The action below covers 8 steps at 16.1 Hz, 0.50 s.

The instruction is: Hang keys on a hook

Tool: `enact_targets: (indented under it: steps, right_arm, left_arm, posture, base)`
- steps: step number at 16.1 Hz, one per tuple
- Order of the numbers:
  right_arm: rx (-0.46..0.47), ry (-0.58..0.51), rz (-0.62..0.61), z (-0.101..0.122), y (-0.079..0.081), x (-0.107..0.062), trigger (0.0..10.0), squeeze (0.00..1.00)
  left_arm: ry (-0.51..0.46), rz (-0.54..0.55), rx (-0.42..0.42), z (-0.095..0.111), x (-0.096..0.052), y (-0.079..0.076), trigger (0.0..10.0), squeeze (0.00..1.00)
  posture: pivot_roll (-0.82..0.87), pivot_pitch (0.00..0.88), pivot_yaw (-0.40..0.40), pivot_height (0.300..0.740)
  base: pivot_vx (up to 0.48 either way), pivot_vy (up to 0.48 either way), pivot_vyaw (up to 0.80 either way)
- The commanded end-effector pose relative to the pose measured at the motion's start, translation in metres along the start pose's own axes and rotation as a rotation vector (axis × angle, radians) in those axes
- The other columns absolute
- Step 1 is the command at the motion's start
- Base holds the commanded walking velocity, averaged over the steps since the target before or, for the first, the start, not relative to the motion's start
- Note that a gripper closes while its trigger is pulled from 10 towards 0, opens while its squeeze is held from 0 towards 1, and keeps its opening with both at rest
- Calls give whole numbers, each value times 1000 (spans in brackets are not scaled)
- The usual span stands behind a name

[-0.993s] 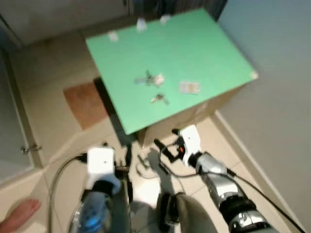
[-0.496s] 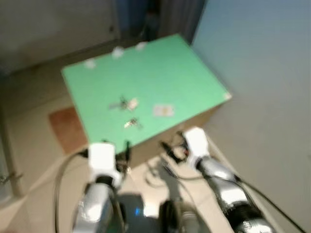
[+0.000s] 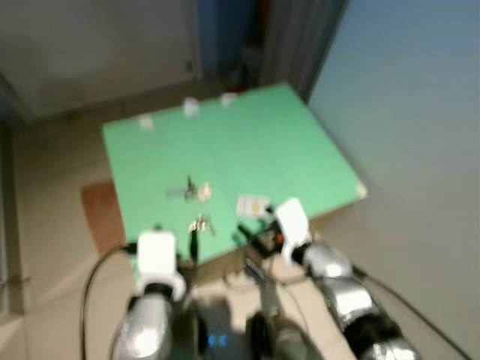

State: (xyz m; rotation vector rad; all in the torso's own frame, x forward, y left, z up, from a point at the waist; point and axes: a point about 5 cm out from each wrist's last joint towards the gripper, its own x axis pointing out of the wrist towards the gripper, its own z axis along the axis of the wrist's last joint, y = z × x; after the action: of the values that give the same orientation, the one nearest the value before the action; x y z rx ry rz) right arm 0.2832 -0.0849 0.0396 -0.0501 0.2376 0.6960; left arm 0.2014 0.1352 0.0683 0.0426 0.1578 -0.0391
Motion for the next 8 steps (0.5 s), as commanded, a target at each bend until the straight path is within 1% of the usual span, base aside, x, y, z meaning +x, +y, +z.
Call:
enact_targets:
  steps: [1, 2, 3, 4, 5, 7, 8]
  right_arm:
    - [15, 27, 18, -6, 6, 1, 10000, 0]
    - [8, 54, -5, -8, 4, 2, 10000, 0]
    - [22, 45, 4, -8, 5, 1, 10000, 0]
    - [4, 38, 30, -7, 6, 0, 10000, 0]
    - [-7, 39, 35, -6, 7, 0, 10000, 0]
    - [3, 44, 34, -7, 8, 1, 10000, 0]
    - [-4, 48, 35, -7, 8, 1, 10000, 0]
  left_arm:
    - [19, 19, 23, -4, -4, 3, 10000, 0]
    - [17, 17, 26, -4, -4, 2, 10000, 0]
    - [13, 12, 41, -3, -5, 0, 10000, 0]
    - [12, 13, 37, -3, -7, -1, 10000, 0]
    - [14, 14, 34, -3, -8, -3, 10000, 0]
    - [14, 8, 42, -3, -9, -4, 10000, 0]
    - [12, 7, 72, -3, -10, -4, 10000, 0]
  posture:
    - [74, 208, -101, 736]
    - [76, 209, -105, 736]
    - [77, 211, -107, 736]
    - [75, 214, -108, 736]
    - [74, 220, -110, 736]
    - [73, 232, -108, 736]
    - [72, 240, -108, 736]
  base:
    - [0, 0, 669]
    - [0, 0, 0]
    - [0, 0, 0]
    - [0, 0, 0]
    - [0, 0, 719]
    - [0, 0, 663]
    - [0, 0, 638]
